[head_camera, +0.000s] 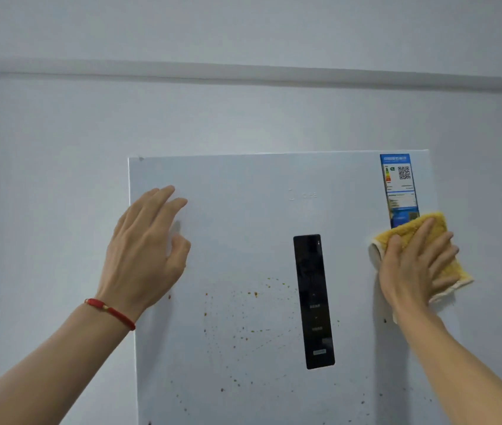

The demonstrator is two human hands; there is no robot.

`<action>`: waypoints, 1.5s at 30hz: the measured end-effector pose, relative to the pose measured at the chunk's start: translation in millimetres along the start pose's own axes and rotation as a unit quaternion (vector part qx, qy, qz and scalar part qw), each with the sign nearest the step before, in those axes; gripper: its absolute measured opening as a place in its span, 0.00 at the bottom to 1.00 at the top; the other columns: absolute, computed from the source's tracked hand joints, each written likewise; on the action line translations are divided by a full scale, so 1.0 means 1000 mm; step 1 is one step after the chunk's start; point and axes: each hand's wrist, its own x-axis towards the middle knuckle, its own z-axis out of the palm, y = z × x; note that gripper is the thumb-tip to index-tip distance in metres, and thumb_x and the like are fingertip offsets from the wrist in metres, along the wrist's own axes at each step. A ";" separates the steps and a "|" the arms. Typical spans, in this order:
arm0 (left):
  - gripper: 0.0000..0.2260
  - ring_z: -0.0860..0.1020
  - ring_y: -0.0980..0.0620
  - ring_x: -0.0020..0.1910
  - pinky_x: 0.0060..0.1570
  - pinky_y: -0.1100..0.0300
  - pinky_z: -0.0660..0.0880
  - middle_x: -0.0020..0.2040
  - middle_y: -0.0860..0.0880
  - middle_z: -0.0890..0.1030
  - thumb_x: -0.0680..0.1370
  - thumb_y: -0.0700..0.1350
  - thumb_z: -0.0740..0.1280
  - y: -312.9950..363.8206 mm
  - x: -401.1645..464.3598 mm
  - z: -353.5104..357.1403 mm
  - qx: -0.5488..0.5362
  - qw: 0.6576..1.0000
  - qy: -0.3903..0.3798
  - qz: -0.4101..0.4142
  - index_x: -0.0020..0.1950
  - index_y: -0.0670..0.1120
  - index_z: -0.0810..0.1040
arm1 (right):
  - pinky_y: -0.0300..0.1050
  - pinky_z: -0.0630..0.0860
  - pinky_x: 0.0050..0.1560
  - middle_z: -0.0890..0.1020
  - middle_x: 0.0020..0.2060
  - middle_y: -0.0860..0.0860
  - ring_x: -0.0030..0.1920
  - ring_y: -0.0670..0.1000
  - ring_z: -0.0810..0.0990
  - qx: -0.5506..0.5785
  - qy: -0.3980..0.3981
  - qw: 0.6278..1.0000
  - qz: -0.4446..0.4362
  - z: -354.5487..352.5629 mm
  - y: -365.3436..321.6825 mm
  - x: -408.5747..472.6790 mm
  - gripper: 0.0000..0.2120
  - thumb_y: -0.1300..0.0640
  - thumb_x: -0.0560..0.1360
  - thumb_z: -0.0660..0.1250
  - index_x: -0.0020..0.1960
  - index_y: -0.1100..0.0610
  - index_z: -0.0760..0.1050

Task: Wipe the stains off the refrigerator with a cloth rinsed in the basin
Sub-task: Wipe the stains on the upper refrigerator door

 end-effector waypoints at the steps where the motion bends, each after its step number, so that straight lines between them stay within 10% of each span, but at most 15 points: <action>1: 0.24 0.67 0.44 0.76 0.71 0.42 0.69 0.75 0.46 0.72 0.75 0.42 0.60 -0.006 -0.005 -0.002 -0.008 1.000 0.003 -0.012 0.72 0.43 0.74 | 0.74 0.38 0.77 0.38 0.84 0.54 0.83 0.59 0.35 -0.012 0.001 0.999 -0.036 0.006 -0.012 -0.017 0.36 0.35 0.79 0.39 0.83 0.45 0.33; 5: 0.27 0.67 0.45 0.76 0.70 0.51 0.69 0.75 0.47 0.72 0.73 0.36 0.58 -0.026 -0.025 -0.010 -0.027 0.998 0.032 -0.042 0.72 0.42 0.75 | 0.75 0.38 0.77 0.36 0.83 0.55 0.83 0.60 0.34 -0.057 -0.030 0.965 -0.255 0.036 -0.090 -0.109 0.35 0.39 0.82 0.43 0.84 0.48 0.34; 10: 0.24 0.72 0.46 0.54 0.52 0.52 0.72 0.52 0.49 0.75 0.66 0.23 0.55 -0.035 -0.056 -0.022 -0.096 0.976 0.102 -0.169 0.54 0.42 0.76 | 0.75 0.44 0.77 0.47 0.84 0.57 0.84 0.63 0.42 -0.084 -0.050 0.872 -0.481 0.083 -0.194 -0.219 0.36 0.43 0.80 0.55 0.85 0.51 0.49; 16: 0.14 0.71 0.49 0.52 0.52 0.57 0.67 0.50 0.51 0.75 0.70 0.37 0.55 -0.049 -0.080 -0.019 -0.122 0.964 0.100 -0.212 0.51 0.46 0.74 | 0.67 0.47 0.80 0.57 0.84 0.51 0.84 0.55 0.47 -0.127 -0.108 0.697 -0.698 0.097 -0.185 -0.257 0.36 0.46 0.77 0.59 0.83 0.57 0.60; 22: 0.21 0.73 0.49 0.54 0.50 0.58 0.69 0.53 0.52 0.76 0.71 0.25 0.60 -0.042 -0.099 -0.009 -0.097 0.971 0.048 -0.211 0.56 0.45 0.76 | 0.71 0.51 0.79 0.51 0.84 0.53 0.84 0.57 0.48 -0.123 -0.028 0.825 -0.551 0.064 -0.121 -0.183 0.37 0.39 0.81 0.53 0.85 0.55 0.51; 28: 0.25 0.74 0.53 0.55 0.53 0.58 0.72 0.57 0.55 0.78 0.73 0.28 0.58 -0.033 -0.125 -0.013 -0.132 0.964 0.009 -0.230 0.64 0.49 0.77 | 0.76 0.46 0.77 0.42 0.84 0.57 0.84 0.60 0.40 -0.049 0.002 0.988 -0.148 0.053 -0.072 -0.178 0.36 0.39 0.83 0.42 0.85 0.57 0.38; 33: 0.20 0.74 0.49 0.50 0.51 0.53 0.71 0.50 0.51 0.77 0.69 0.35 0.53 -0.009 -0.111 -0.006 -0.106 0.975 0.073 -0.179 0.54 0.44 0.79 | 0.72 0.45 0.79 0.51 0.84 0.55 0.84 0.59 0.45 -0.086 -0.043 0.866 -0.491 0.092 -0.134 -0.270 0.35 0.45 0.82 0.53 0.85 0.54 0.49; 39: 0.20 0.74 0.44 0.58 0.58 0.49 0.68 0.58 0.46 0.78 0.70 0.37 0.56 0.030 -0.096 0.017 -0.045 0.992 0.063 -0.104 0.58 0.44 0.80 | 0.63 0.47 0.82 0.63 0.82 0.53 0.84 0.53 0.48 -0.106 -0.138 0.700 -0.693 0.073 -0.098 -0.237 0.36 0.41 0.78 0.64 0.82 0.54 0.61; 45: 0.26 0.70 0.41 0.67 0.64 0.47 0.69 0.69 0.44 0.74 0.68 0.34 0.59 0.024 -0.121 0.027 -0.031 0.994 0.022 -0.100 0.65 0.42 0.77 | 0.74 0.46 0.78 0.50 0.85 0.55 0.84 0.60 0.47 -0.153 -0.038 0.871 -0.465 0.025 0.015 -0.110 0.35 0.39 0.81 0.49 0.85 0.51 0.49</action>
